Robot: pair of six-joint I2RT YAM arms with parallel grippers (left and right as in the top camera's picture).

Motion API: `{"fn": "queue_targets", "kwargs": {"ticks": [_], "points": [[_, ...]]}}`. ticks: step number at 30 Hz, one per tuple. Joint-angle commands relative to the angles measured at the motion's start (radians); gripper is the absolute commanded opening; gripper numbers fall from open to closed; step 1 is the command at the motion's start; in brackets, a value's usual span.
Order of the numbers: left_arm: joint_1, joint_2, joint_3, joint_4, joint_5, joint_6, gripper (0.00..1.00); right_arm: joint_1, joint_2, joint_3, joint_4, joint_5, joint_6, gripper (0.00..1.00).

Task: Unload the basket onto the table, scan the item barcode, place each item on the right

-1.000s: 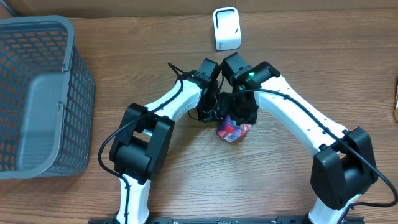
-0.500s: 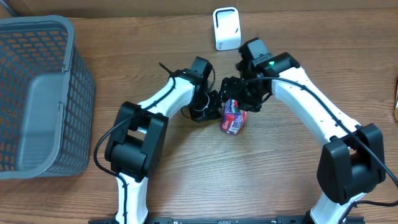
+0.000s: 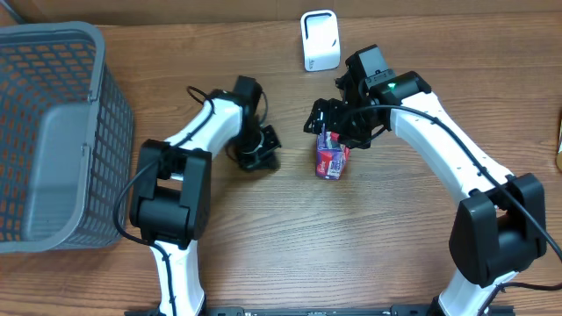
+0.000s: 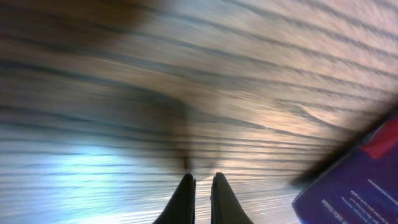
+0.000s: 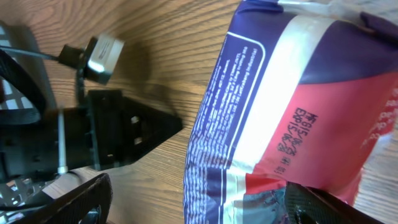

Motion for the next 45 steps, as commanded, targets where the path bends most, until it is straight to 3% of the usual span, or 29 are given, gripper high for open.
{"fn": "queue_targets", "kwargs": {"ticks": [1,8,11,16,21,27,30,32,33,37,41,45], "points": [[0.062,-0.024,0.122,-0.138,-0.159,0.066,0.04,0.02,0.052,0.015,0.028,-0.009,0.017,0.89],[0.103,-0.098,0.354,-0.386,-0.443,0.067,0.04,0.051,0.1,0.015,0.089,-0.078,0.034,0.89],[0.111,-0.141,0.412,-0.421,-0.487,0.065,0.04,0.071,0.101,0.015,0.109,-0.098,0.024,0.95],[0.122,-0.2,0.435,-0.427,-0.489,0.064,0.06,0.101,0.1,0.033,0.105,-0.136,-0.016,0.96],[0.124,-0.203,0.434,-0.438,-0.488,0.065,0.25,0.093,0.095,0.147,0.021,-0.136,-0.066,0.97],[0.124,-0.201,0.433,-0.446,-0.488,0.076,0.34,0.046,0.094,0.301,-0.137,-0.126,-0.132,1.0],[0.123,-0.201,0.433,-0.446,-0.488,0.076,0.43,0.007,0.094,0.331,-0.206,-0.043,-0.133,1.0],[0.123,-0.201,0.433,-0.449,-0.488,0.076,0.58,-0.027,0.097,0.329,-0.237,0.043,-0.133,1.0],[0.123,-0.201,0.433,-0.449,-0.488,0.077,0.72,-0.04,0.098,0.324,-0.244,0.074,-0.145,1.0],[0.123,-0.2,0.433,-0.447,-0.488,0.076,0.98,-0.071,0.11,0.27,-0.257,0.071,-0.334,1.0],[0.123,-0.2,0.43,-0.436,-0.488,0.075,1.0,-0.071,0.133,0.189,-0.237,0.068,-0.377,0.93],[0.123,-0.2,0.42,-0.433,-0.488,0.075,1.0,-0.077,0.136,0.121,-0.208,0.068,-0.383,0.95]]}}
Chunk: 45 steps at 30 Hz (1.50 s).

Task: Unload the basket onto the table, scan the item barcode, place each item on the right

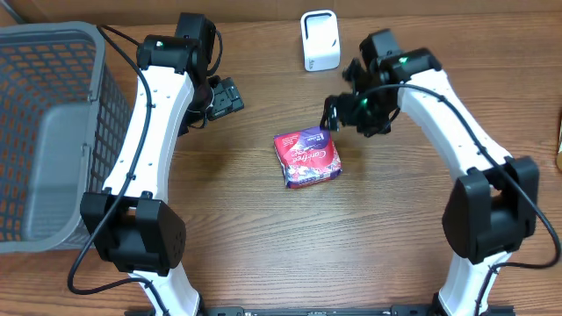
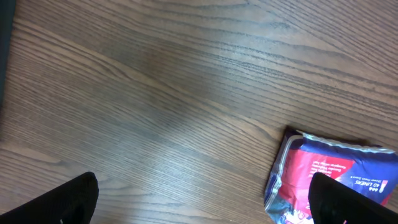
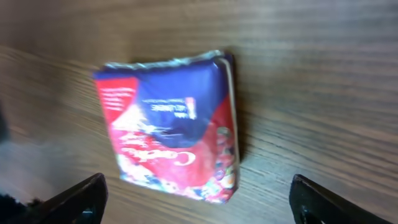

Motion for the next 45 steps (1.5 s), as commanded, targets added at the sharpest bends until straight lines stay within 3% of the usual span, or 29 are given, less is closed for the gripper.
{"fn": "queue_targets", "kwargs": {"ticks": [1,10,14,30,41,43,45], "points": [[0.007,-0.002,-0.006,0.002,-0.009,0.006,1.0,-0.001,0.011,-0.049,0.018,0.008,-0.048,0.95],[0.005,-0.002,-0.006,-0.002,-0.006,0.007,1.0,-0.002,0.019,-0.164,0.162,-0.1,-0.04,0.86],[0.003,-0.001,-0.006,0.004,-0.005,0.007,1.0,-0.002,0.023,-0.194,0.201,-0.16,-0.04,0.77],[0.003,-0.001,-0.006,0.012,-0.002,0.006,1.0,0.009,0.088,-0.218,0.259,-0.186,0.069,0.71],[0.003,-0.001,-0.006,0.011,-0.002,0.006,1.0,0.025,0.093,-0.218,0.261,-0.186,0.069,0.49],[0.003,-0.001,-0.006,0.011,-0.002,0.006,1.0,0.032,0.093,-0.218,0.265,-0.186,0.07,0.42],[0.003,-0.001,-0.006,0.011,-0.002,0.006,1.0,0.035,0.093,-0.218,0.27,-0.187,0.098,0.29]]}}
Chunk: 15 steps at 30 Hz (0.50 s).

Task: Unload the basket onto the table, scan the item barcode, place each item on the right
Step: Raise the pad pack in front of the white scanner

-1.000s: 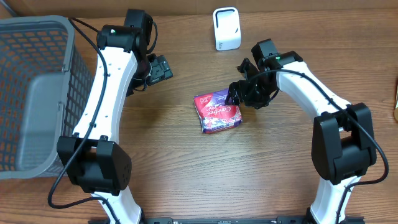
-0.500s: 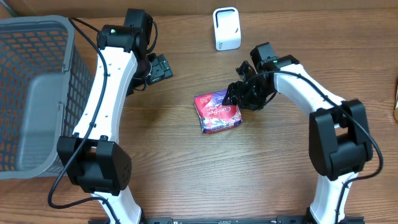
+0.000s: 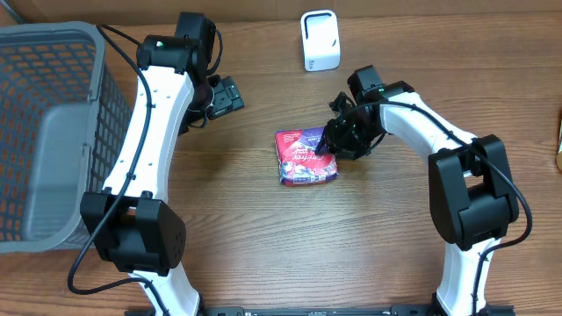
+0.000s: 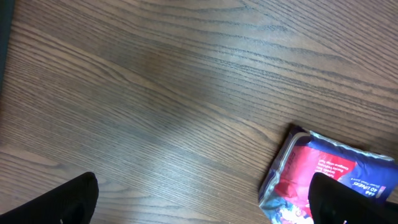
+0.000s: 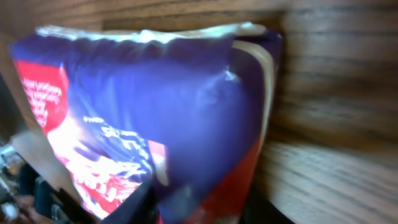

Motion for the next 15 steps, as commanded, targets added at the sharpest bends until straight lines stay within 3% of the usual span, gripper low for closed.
{"fn": "queue_targets", "kwargs": {"ticks": [1,5,10,15], "points": [[0.003,-0.001,-0.006,0.002,-0.002,0.006,1.0,0.015,0.002,-0.003,0.011,-0.004,0.028,0.28],[0.003,-0.001,-0.006,0.011,-0.002,0.006,1.0,0.012,0.002,0.006,0.024,-0.004,0.024,0.26],[0.003,-0.001,-0.006,0.027,-0.002,0.006,1.0,0.01,0.002,0.053,0.027,-0.004,0.056,0.04],[0.003,-0.001,-0.006,0.027,-0.002,0.006,1.0,-0.003,0.002,0.122,0.039,-0.003,0.108,0.04]]}}
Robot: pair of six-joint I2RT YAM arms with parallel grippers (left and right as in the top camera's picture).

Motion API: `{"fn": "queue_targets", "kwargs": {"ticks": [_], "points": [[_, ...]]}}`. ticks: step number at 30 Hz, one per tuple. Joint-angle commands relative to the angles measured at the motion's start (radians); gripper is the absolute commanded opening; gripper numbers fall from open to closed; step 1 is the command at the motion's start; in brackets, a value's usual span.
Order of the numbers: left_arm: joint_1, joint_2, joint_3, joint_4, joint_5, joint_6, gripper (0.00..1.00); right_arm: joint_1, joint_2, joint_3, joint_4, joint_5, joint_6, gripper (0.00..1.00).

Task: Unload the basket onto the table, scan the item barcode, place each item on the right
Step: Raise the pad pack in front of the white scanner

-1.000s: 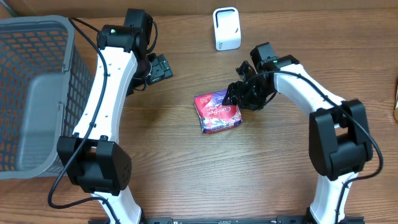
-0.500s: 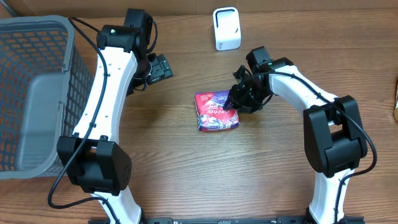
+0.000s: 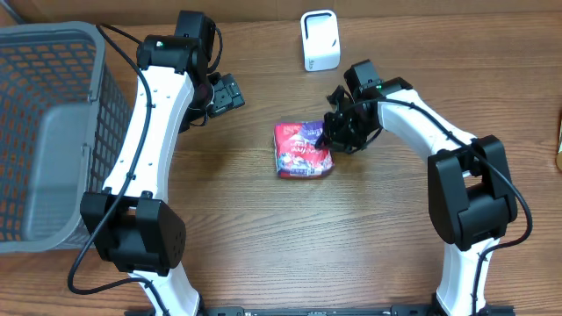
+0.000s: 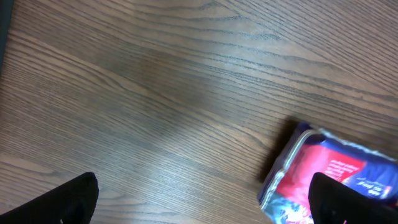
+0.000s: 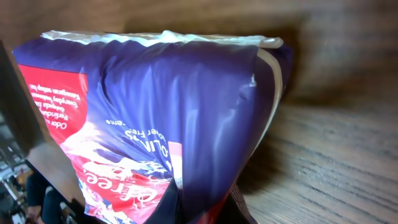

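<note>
The item is a purple and red soft package (image 3: 302, 149) lying mid-table. My right gripper (image 3: 338, 133) is shut on its right edge; in the right wrist view the package (image 5: 155, 112) fills the frame, with the gripper (image 5: 214, 208) pinching its lower fold. Off to the back left, my left gripper (image 3: 226, 95) hangs open over bare wood. Its wrist view shows the gripper (image 4: 202, 199) wide apart and the package (image 4: 323, 171) at lower right. The white scanner (image 3: 320, 39) stands at the table's back edge. No barcode shows.
A large grey mesh basket (image 3: 53, 132) takes up the left side of the wooden table (image 3: 263, 246). A small part of some object (image 3: 558, 140) shows at the right edge.
The right gripper and the package have shifted slightly toward the back, and the package's near edge now sits a little off the wood. The left arm has not moved.
First my right gripper held the package upright mid-table with the left gripper shut low beside it. Then the package lay flat, both grippers open and away, the left at the back left. Later the right gripper was closed on the package's right edge, where it remains.
</note>
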Motion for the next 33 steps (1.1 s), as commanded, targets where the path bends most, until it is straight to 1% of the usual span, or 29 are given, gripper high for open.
{"fn": "queue_targets", "kwargs": {"ticks": [1,4,6,13,16,19,23,26,30,33], "points": [[0.003,-0.001,-0.005,0.001,-0.002,0.006,1.0,-0.017,0.001,0.086,0.02,-0.002,0.049,0.04],[0.003,-0.001,-0.005,0.001,-0.002,0.006,1.0,-0.041,0.001,0.124,0.056,0.002,0.116,0.04],[0.003,-0.001,-0.005,0.001,-0.002,0.006,1.0,-0.057,0.001,0.14,0.122,0.002,0.202,0.04],[0.003,-0.001,-0.005,0.001,-0.002,0.006,1.0,-0.111,0.002,0.145,0.474,0.008,0.562,0.04],[0.003,-0.001,-0.005,0.001,-0.002,0.006,1.0,-0.126,0.002,0.145,0.583,0.079,0.706,0.04],[0.003,-0.001,-0.005,0.001,-0.002,0.006,1.0,-0.124,0.002,0.145,0.64,0.175,0.813,0.04],[0.003,-0.001,-0.005,0.001,-0.002,0.006,1.0,-0.102,0.015,0.145,0.708,0.283,0.918,0.04],[0.003,-0.001,-0.005,0.001,-0.002,0.006,1.0,-0.09,0.048,0.145,0.796,0.291,1.004,0.04],[0.003,-0.001,-0.005,0.001,-0.002,0.006,1.0,-0.086,0.072,0.145,0.847,0.306,1.028,0.04],[0.003,-0.001,-0.005,0.001,-0.002,0.006,1.0,-0.087,0.078,0.145,0.845,0.333,1.028,0.04]]}}
